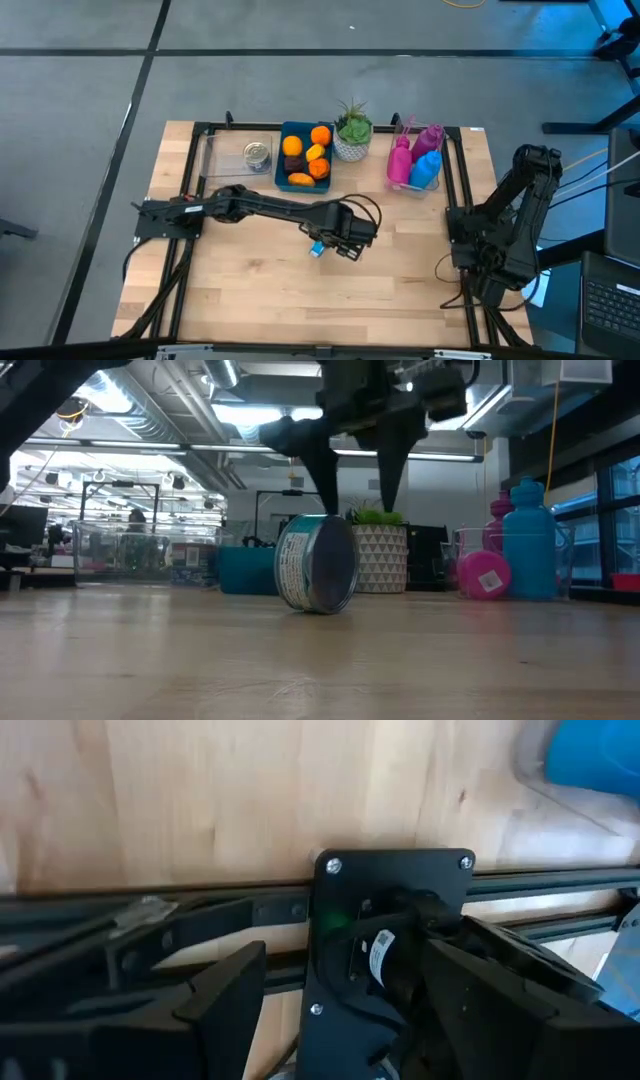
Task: Pick & Place Food Item
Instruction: Stack the light blue tuna can on top of the blue and pink tuna can into the left transparent bin
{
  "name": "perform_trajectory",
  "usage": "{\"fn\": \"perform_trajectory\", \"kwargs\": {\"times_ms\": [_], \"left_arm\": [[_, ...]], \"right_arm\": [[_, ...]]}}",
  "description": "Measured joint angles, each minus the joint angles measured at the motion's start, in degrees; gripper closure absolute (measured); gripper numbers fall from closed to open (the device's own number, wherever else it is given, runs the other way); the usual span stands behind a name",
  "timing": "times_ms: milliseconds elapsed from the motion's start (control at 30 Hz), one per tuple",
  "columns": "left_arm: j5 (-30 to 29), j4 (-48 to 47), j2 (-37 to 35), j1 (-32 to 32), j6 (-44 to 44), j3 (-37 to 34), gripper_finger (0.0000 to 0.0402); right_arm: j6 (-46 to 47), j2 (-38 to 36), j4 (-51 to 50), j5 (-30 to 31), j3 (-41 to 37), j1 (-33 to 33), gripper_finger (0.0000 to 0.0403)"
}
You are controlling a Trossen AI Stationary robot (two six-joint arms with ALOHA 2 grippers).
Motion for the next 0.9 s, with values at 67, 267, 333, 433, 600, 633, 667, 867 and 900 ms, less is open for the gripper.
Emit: {"fn": "perform_trajectory", "kwargs": {"times_ms": [67, 267, 333, 433, 600, 633, 667, 867, 900], "left_arm": [[-1.64, -0.15, 0.11, 0.12, -1.01, -0.02, 0.0164], [-8.36, -0.19, 0.21, 0.14, -3.60, -0.15, 0.0159], [-8.41, -0.09, 0.14, 0.13, -4.39, -0.15, 0.0159], [-8.85, -0.05, 0.08, 0.10, -5.38, -0.15, 0.0159], [-10.78, -0.04, 0.03, 0.14, -6.97, -0.15, 0.0159], [-10.77, -0.05, 0.03, 0.23, -7.05, -0.15, 0.0159], [-10.67, -0.19, 0.01, 0.34, -7.20, -0.02, 0.0159], [-10.13, -0.61, -0.45, 1.31, -8.49, 0.33, 0.0159], [-10.07, -0.81, -0.53, 1.57, -8.93, 0.33, 0.0159]], "right_arm": [[0.17, 0.00, 0.01, -0.70, -0.33, 1.50, 0.0133], [-0.13, 0.00, 0.00, -1.38, -0.93, 4.59, 0.0133], [-0.51, 0.00, 0.00, -1.37, -0.93, 5.01, 0.0133], [-1.70, 0.00, 0.02, -1.38, -0.93, 5.47, 0.0133], [-4.09, 0.00, -0.01, -1.33, -0.93, 5.61, 0.0133], [-4.47, 0.00, -0.01, -1.32, -0.93, 5.61, 0.0133], [-4.74, 0.00, -0.01, -1.32, -0.93, 5.61, 0.0133], [-6.27, 0.00, -0.01, -0.67, -0.93, 5.61, 0.0133], [-6.27, 0.00, -0.03, -0.23, -0.93, 5.61, 0.0133]]}}
